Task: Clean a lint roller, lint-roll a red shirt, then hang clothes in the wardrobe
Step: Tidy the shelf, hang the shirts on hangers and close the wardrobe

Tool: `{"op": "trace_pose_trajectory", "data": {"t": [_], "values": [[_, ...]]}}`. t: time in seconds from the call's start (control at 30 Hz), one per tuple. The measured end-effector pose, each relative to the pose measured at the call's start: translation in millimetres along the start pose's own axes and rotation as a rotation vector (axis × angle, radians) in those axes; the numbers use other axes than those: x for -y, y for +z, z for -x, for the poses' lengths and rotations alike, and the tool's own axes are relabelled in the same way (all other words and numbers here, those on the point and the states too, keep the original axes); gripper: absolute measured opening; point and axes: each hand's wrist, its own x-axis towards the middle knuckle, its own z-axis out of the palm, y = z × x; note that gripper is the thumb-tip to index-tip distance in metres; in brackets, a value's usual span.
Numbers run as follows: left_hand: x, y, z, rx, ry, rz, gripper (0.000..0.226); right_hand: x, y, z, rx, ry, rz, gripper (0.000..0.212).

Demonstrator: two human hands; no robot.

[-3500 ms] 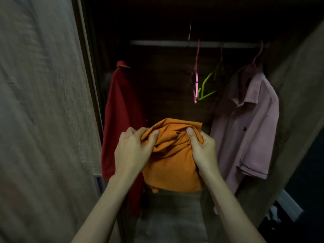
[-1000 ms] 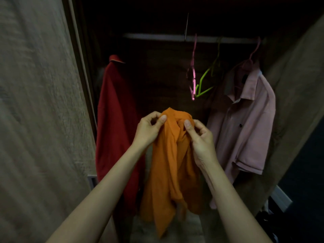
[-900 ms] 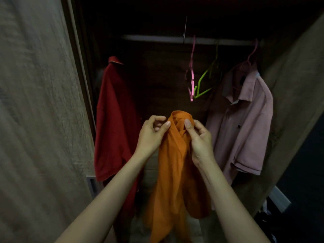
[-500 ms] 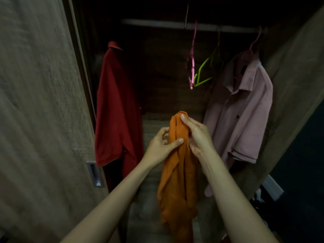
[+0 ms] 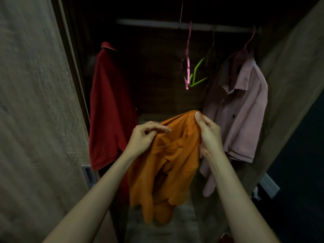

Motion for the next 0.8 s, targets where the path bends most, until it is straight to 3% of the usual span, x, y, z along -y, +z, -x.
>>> {"op": "trace_pose_trajectory", "data": {"t": [0.07, 0.23, 0.37, 0.47, 0.57, 0.7, 0.8], "values": [[0, -9, -4, -0.058, -0.011, -0.103, 0.052, 3, -1, -1, -0.003, -0.06, 0.014, 0.012], [-3, -35, -10, -0.287, -0.05, -0.466, 0.05, 15, -5, 1, -0.038, -0.182, 0.051, 0.013], [-11, -55, -10, -0.049, -0.135, -0.751, 0.061, 23, -10, -1, -0.05, -0.238, 0.088, 0.014], [-26, -67, -14, 0.176, -0.249, -0.804, 0.068, 24, -13, -3, -0.049, -0.262, 0.139, 0.013], [-44, -79, -19, 0.293, -0.293, -0.571, 0.071, 22, -17, -8, -0.051, -0.27, 0.179, 0.012], [-68, -72, -23, 0.243, -0.378, 0.097, 0.087, 23, -12, -15, 0.012, -0.341, 0.384, 0.009], [-82, -68, -29, 0.234, -0.379, 0.296, 0.094, 40, 13, -23, 0.084, -0.496, 0.506, 0.016]]}}
